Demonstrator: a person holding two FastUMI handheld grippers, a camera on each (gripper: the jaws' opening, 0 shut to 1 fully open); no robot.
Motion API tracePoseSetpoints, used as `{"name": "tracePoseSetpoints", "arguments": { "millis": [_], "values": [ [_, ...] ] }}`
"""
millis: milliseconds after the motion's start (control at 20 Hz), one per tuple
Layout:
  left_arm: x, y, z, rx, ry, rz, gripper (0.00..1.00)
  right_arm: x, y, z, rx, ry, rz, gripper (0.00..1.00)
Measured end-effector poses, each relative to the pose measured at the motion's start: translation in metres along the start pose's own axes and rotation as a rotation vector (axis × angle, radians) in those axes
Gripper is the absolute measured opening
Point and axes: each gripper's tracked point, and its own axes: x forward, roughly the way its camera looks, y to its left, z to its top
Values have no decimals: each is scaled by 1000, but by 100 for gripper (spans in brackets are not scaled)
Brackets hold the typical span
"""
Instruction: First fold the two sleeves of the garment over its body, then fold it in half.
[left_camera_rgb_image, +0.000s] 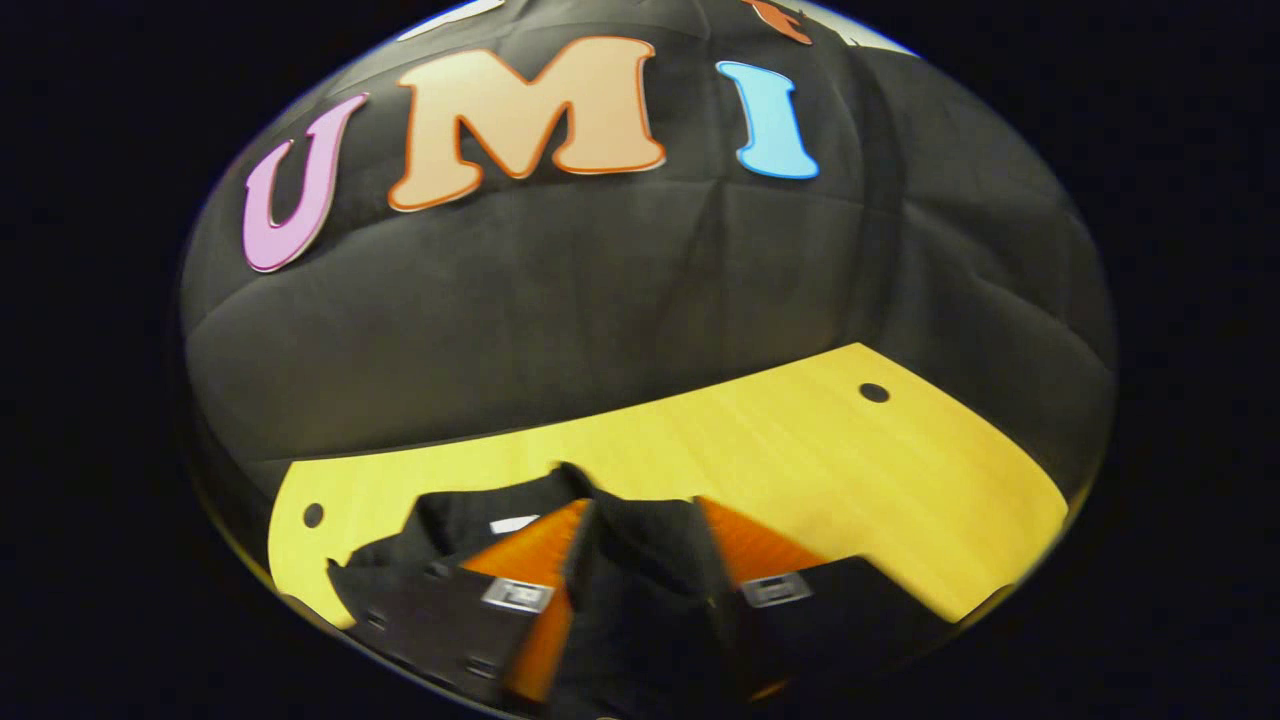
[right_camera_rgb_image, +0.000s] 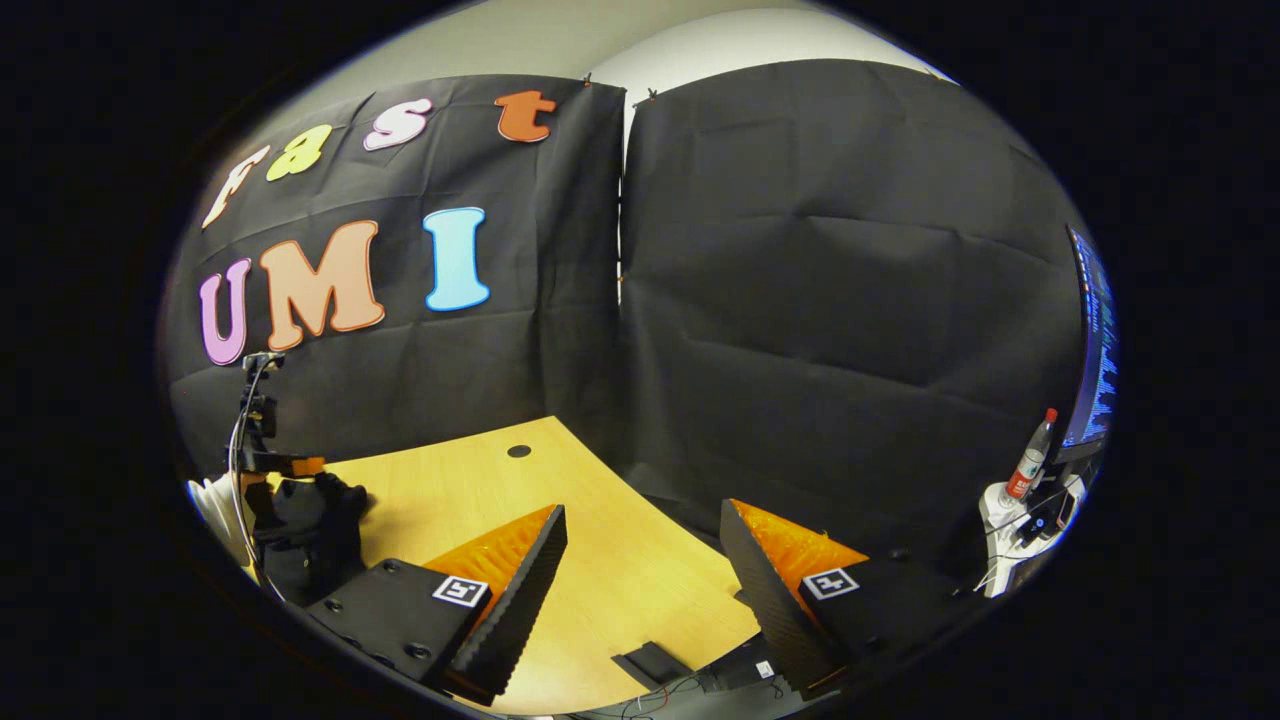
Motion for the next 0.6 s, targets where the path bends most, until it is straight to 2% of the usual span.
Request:
{"name": "tracePoseSetpoints", "arguments": {
  "millis": [50,100,150,300,500,550,600],
  "values": [
    [-2,-1,9,-5,-36,5,100,2,7,-2,-8,6,16,98],
    [-7,-4,19,-18,-73,3,99,6,18,-4,-23,12,45,94],
    [-14,-4,30,-31,-104,4,95,8,29,-6,-33,14,74,98],
    [-50,10,55,-70,-200,9,95,15,75,-16,-76,28,195,98],
    [-114,59,70,-147,-333,63,94,18,138,-35,-157,62,373,98],
    [-132,74,66,-151,-348,85,100,16,154,-42,-170,72,428,95],
    [-150,89,59,-144,-357,109,93,15,170,-51,-187,84,475,98]
  ]
}}
